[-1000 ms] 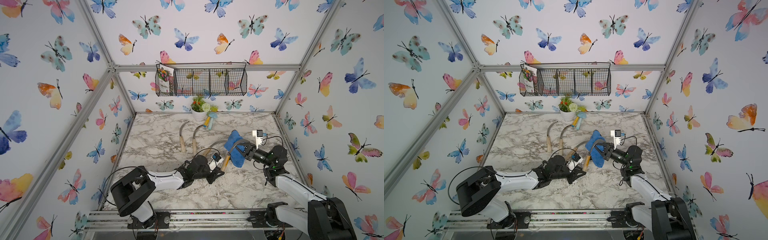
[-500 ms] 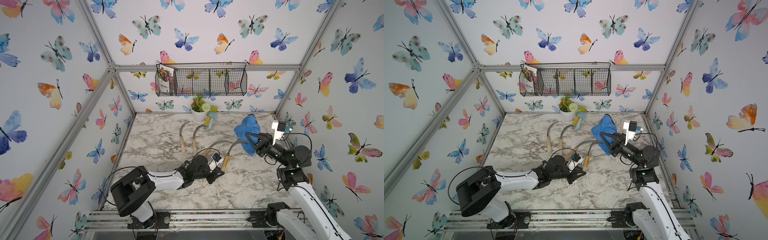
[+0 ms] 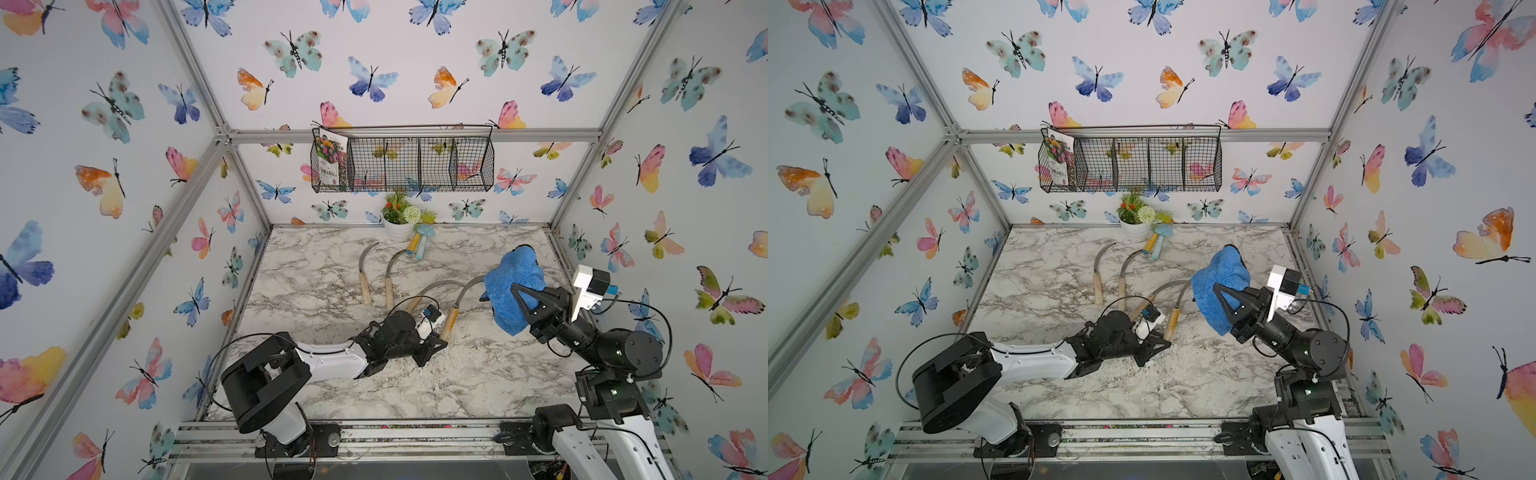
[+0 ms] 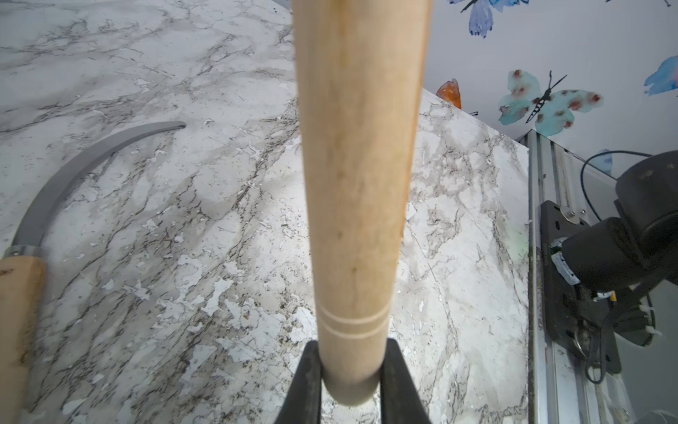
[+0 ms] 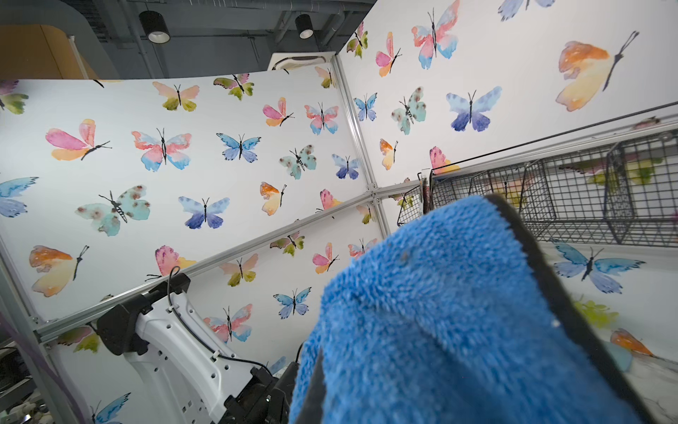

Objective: Wipe small sickles with rags
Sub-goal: Wipe the small sickle, then place the small sickle at the center of the board.

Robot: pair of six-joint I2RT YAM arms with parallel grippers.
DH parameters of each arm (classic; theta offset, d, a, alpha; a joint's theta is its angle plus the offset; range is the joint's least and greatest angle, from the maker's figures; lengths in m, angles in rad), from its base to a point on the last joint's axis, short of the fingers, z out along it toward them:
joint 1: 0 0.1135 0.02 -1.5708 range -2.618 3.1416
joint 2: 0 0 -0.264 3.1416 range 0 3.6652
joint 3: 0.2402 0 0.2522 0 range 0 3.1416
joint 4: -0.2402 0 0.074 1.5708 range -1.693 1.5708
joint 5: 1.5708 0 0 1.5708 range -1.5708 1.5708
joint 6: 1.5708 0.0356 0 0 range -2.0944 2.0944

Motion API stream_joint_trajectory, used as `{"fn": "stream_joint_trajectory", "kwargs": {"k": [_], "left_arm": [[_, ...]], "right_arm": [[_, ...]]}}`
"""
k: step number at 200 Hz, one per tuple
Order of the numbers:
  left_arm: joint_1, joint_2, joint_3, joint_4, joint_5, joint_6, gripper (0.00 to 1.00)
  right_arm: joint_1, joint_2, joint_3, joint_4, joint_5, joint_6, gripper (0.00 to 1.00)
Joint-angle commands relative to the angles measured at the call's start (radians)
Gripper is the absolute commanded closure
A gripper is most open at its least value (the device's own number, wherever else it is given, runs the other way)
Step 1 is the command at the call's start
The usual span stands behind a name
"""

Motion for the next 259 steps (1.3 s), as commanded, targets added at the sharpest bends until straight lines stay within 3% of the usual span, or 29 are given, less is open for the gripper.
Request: {"fn": "stream_joint_trajectory", "kwargs": {"k": [1, 23, 35, 63, 100, 130, 160, 200, 259], "left_arm": [[0.028, -0.039, -0.027, 0.018, -0.105, -0.07, 1.0], [0.1, -0.067, -0.059, 0.027, -0.151, -0.188, 1.0], [0.132, -0.078, -0.057, -0.01, -0.237, -0.282, 1.0], [0.14, -0.081, 0.097, -0.445, -0.582, -0.55, 1.0], [0.149, -0.112, 0.118, -0.596, -0.72, -0.673, 1.0], [0.286, -0.084, 0.151, -0.705, -0.598, -0.673, 1.0], [0.423, -0.048, 0.159, -0.726, -0.532, -0.676, 1.0], [0.533, 0.056, 0.28, -0.878, -0.521, -0.642, 1.0], [0.661, 0.261, 0.461, -0.946, -0.413, -0.557, 1.0]], "right_arm": [[-0.003, -0.014, -0.008, -0.116, 0.132, -0.058, 0.98], [-0.003, -0.015, -0.021, -0.149, 0.195, -0.083, 0.97], [-0.003, -0.017, -0.047, -0.138, 0.229, -0.084, 0.98], [-0.002, 0.036, -0.126, -0.047, 0.242, -0.06, 0.98], [-0.003, 0.139, -0.128, -0.069, 0.264, -0.093, 0.98], [-0.003, 0.091, -0.172, -0.137, 0.326, -0.115, 0.98], [-0.003, 0.079, -0.223, -0.137, 0.298, -0.113, 0.98], [-0.003, 0.099, -0.275, -0.126, 0.291, -0.12, 0.98], [-0.003, 0.118, -0.312, -0.119, 0.296, -0.128, 0.98]]}}
